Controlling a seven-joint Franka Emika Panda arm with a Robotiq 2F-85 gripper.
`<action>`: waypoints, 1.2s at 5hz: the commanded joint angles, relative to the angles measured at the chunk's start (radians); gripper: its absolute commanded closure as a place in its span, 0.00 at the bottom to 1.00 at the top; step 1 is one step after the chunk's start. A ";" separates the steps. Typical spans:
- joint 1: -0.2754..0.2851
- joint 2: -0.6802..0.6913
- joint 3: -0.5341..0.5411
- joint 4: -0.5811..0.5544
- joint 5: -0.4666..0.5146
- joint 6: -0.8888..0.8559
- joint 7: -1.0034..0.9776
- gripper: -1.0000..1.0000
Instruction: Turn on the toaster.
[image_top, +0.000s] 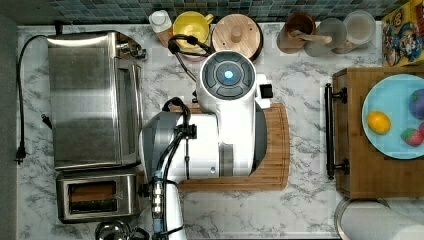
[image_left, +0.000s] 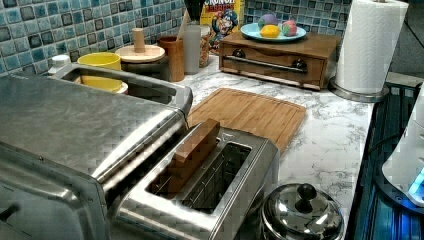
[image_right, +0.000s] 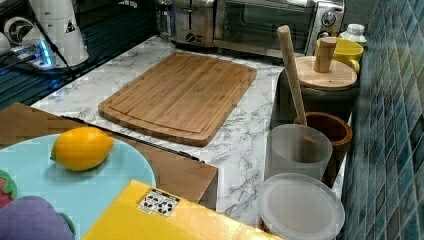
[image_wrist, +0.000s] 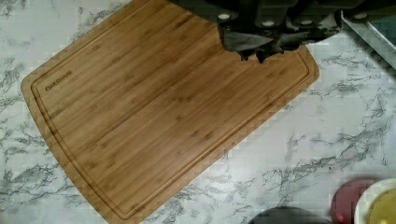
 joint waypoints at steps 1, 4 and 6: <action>0.005 0.000 0.008 0.000 0.000 0.003 -0.020 1.00; 0.107 -0.113 0.047 -0.224 0.042 0.119 -0.272 1.00; 0.108 -0.172 0.092 -0.308 0.105 0.142 -0.372 1.00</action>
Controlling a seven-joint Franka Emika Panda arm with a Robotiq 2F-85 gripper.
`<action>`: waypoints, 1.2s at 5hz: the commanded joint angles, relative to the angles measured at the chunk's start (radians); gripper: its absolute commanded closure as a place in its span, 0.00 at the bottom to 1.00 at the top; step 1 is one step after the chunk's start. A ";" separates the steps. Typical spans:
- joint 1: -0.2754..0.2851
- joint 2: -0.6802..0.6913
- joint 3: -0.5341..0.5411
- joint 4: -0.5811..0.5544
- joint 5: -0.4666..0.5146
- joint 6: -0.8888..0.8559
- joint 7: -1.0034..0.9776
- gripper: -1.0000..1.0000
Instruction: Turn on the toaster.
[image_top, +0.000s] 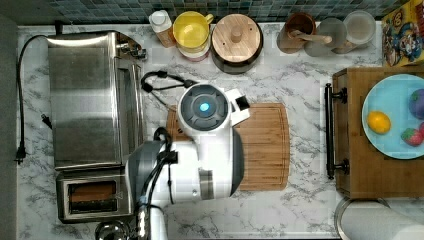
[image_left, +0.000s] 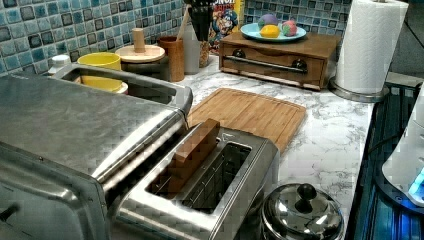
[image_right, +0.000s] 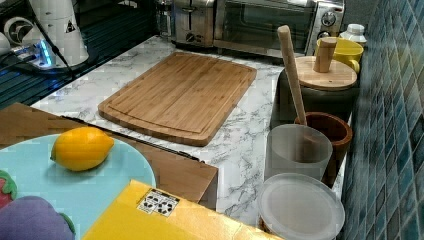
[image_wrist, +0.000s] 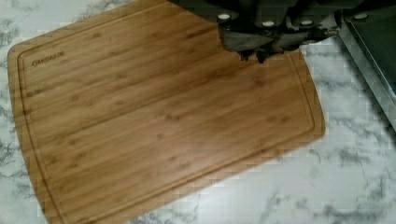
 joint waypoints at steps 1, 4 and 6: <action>0.091 -0.135 0.070 -0.156 0.102 0.057 -0.182 1.00; 0.162 -0.216 0.149 -0.269 0.176 0.036 -0.272 1.00; 0.208 -0.239 0.161 -0.345 0.226 0.072 -0.335 1.00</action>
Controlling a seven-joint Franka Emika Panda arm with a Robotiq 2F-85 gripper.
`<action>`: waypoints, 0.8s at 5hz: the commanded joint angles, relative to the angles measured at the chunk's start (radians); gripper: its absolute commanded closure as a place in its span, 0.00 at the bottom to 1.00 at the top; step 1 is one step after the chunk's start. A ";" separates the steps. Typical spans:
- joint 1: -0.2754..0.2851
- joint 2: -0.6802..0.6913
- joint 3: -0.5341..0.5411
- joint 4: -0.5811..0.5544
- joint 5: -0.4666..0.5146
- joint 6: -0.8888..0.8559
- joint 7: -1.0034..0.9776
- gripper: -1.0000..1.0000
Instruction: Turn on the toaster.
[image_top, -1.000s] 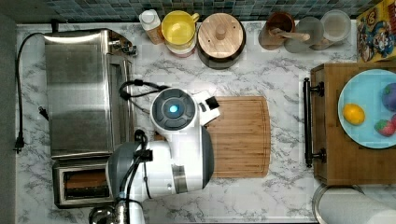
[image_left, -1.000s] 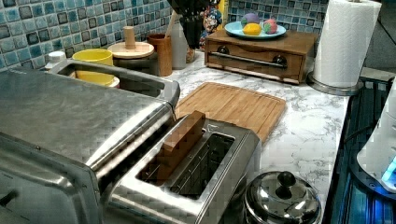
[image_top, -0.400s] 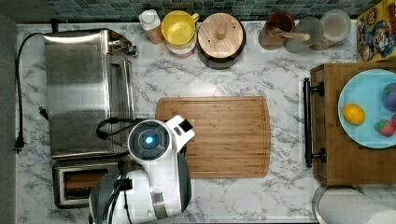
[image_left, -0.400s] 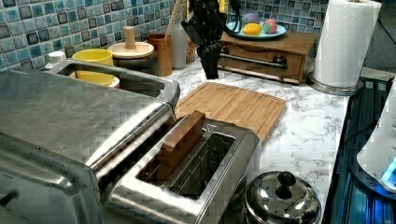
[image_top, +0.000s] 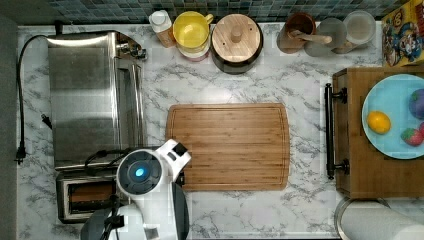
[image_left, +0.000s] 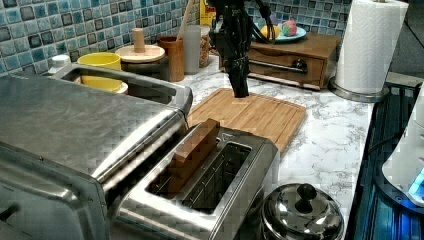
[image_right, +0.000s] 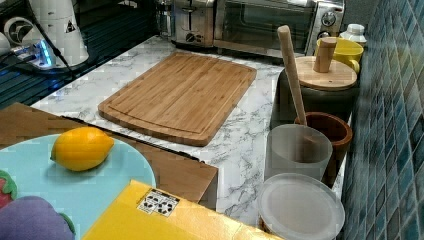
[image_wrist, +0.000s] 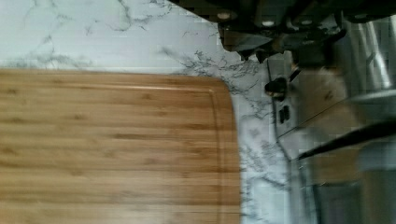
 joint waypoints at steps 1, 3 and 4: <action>0.066 -0.033 0.062 -0.030 0.061 0.019 -0.090 1.00; 0.053 -0.091 0.073 -0.129 0.119 0.076 -0.093 1.00; 0.058 -0.095 0.086 -0.147 0.129 0.095 -0.084 1.00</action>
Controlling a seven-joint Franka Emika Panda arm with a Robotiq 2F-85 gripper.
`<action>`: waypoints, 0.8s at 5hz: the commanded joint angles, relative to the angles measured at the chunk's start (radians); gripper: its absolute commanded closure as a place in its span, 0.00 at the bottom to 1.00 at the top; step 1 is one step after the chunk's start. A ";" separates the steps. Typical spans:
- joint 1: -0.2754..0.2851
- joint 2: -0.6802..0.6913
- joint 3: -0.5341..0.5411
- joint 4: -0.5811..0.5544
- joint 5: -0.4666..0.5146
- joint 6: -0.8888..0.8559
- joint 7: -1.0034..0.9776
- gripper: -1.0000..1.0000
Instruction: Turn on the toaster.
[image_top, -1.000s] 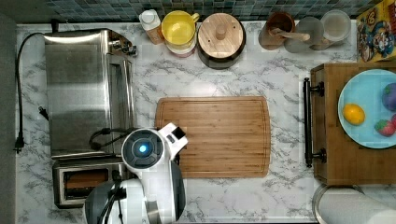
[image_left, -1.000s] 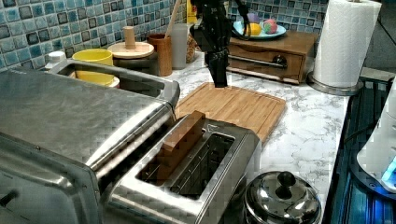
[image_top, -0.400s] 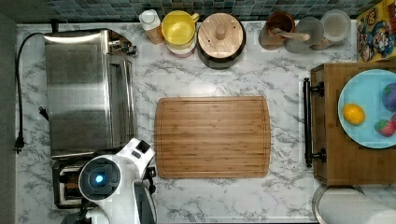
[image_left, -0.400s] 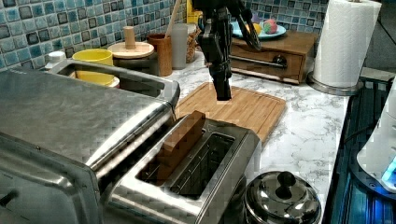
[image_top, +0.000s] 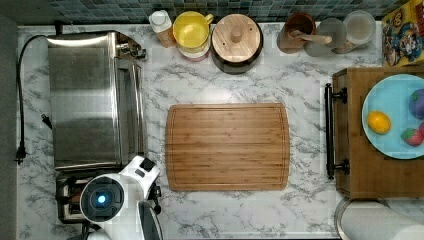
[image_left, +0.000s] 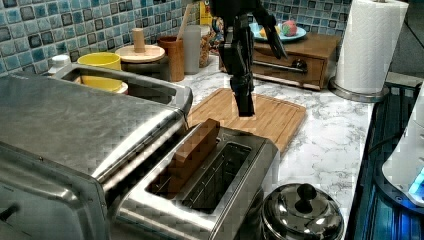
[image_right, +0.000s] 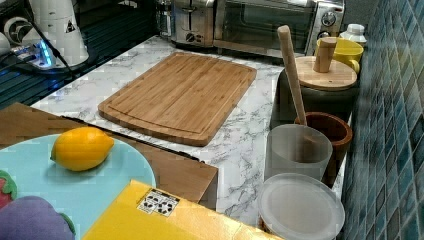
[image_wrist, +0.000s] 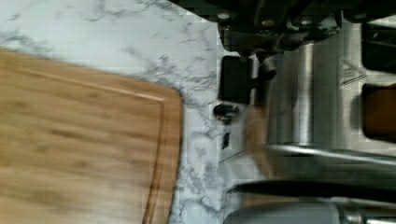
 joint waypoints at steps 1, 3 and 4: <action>0.017 -0.015 -0.012 -0.100 0.014 0.077 -0.030 1.00; -0.002 -0.035 -0.007 -0.143 0.051 0.179 -0.017 1.00; -0.015 0.035 0.000 -0.118 0.029 0.172 -0.005 1.00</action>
